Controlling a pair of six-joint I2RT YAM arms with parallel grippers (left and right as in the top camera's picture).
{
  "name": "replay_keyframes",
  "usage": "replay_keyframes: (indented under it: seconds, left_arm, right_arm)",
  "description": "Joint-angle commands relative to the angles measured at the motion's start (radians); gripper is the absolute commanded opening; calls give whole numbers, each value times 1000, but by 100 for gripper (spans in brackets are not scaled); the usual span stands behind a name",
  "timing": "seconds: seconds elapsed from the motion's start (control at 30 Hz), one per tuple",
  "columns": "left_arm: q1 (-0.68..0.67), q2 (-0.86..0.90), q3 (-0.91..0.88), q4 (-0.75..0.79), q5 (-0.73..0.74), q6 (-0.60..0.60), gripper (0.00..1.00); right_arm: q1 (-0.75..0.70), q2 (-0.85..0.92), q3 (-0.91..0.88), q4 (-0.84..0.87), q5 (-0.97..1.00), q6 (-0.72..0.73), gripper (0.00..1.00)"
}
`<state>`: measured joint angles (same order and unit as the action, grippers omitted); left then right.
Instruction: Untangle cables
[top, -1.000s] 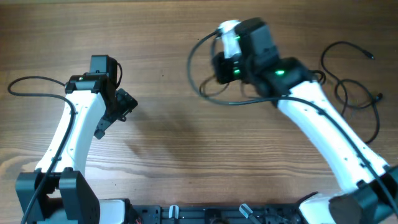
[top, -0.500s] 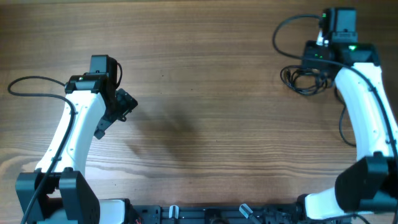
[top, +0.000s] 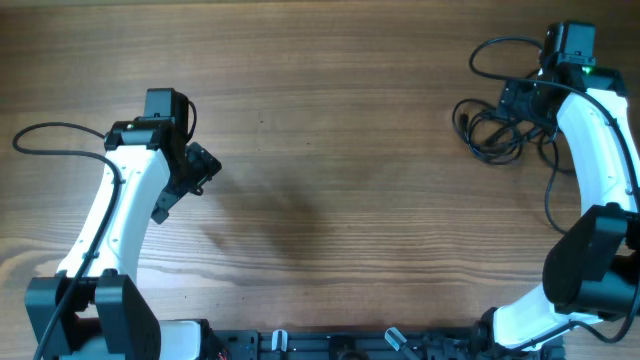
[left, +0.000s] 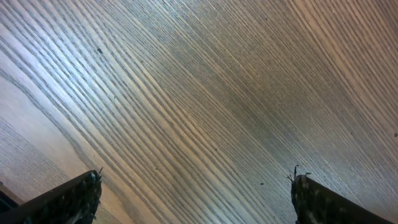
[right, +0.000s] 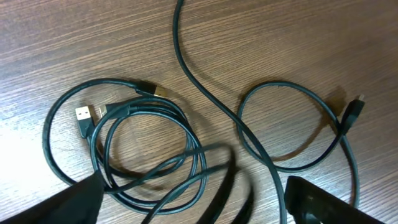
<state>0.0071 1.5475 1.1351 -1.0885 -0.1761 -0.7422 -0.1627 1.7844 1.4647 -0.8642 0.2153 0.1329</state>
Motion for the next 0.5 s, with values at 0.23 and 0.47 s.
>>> replay_keyframes:
  seconds: [0.23, 0.47]
  left_arm:
    - [4, 3, -6, 0, -19, 2, 100]
    - [4, 3, -6, 0, -19, 2, 100]
  right_arm:
    - [-2, 25, -1, 15, -80, 4, 100]
    - [-2, 25, -1, 14, -177, 4, 100]
